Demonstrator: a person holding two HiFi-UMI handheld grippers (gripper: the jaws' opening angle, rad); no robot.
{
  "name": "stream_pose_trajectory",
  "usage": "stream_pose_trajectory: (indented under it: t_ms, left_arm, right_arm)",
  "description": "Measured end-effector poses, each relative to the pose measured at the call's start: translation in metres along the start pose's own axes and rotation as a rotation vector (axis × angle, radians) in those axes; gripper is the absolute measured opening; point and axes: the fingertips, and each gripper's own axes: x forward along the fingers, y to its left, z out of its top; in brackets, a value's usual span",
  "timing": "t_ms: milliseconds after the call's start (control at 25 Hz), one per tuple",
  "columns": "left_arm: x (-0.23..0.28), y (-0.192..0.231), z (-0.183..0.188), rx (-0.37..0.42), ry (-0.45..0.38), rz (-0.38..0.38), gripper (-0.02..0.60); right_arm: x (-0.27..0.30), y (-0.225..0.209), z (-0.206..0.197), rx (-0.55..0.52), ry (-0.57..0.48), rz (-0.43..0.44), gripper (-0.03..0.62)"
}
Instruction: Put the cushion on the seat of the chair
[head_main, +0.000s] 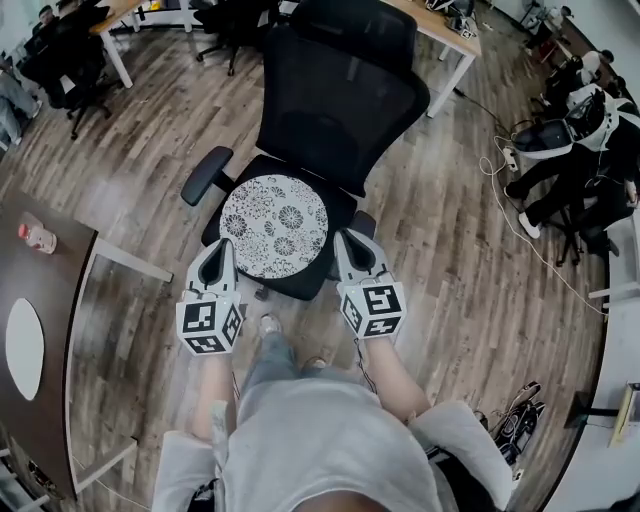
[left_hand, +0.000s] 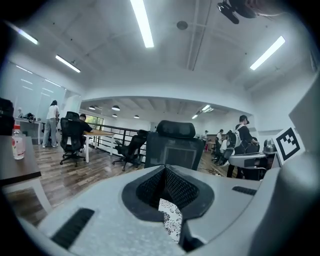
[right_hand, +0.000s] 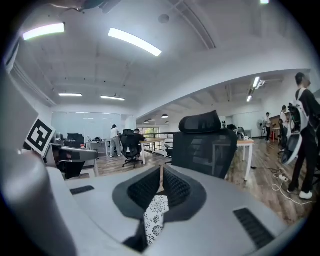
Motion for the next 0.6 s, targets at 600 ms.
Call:
stream_pose_trajectory:
  t_ms: [600]
  left_arm:
    - [-0.043, -0.034, 0.050, 0.055, -0.108, 0.012, 0.011]
  right_arm:
    - [-0.049, 0.006, 0.050, -0.028, -0.107, 0.025, 0.021]
